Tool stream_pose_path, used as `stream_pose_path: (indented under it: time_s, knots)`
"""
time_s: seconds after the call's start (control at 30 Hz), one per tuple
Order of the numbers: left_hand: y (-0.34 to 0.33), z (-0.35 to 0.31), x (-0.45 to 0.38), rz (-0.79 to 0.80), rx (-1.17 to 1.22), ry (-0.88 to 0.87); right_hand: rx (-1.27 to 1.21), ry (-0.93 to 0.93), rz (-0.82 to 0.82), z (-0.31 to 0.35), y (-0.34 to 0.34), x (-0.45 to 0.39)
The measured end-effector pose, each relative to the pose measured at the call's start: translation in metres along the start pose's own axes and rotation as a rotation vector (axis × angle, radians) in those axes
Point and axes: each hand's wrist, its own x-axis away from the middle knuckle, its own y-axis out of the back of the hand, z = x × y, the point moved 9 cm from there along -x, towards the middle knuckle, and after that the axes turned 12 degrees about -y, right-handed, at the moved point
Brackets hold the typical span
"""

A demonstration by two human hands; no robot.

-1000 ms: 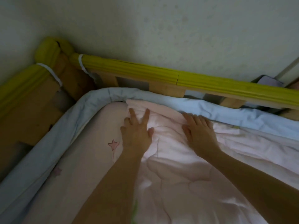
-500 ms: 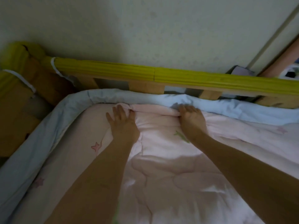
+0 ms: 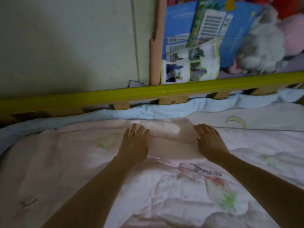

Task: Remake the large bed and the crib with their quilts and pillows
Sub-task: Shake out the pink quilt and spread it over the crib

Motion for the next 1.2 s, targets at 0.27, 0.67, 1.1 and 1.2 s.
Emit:
stream_pose_path:
  time_s: [0.27,0.67,1.1,1.2]
  knots:
    - [-0.007,-0.19,-0.134,-0.007,0.052,-0.19,0.038,-0.227,0.242,-0.227,-0.014,0.006]
    - [-0.044,-0.317,-0.249,-0.12,-0.088,-0.137,-0.329,-0.301,-0.004,-0.338,0.007,-0.05]
    - [-0.01,-0.333,-0.309,-0.24,-0.141,-0.041,-0.423,-0.115,-0.175,-0.313,0.024,-0.111]
    - [-0.012,-0.377,-0.339,-0.212,-0.07,-0.119,-0.275,-0.271,-0.319,-0.386,0.038,-0.122]
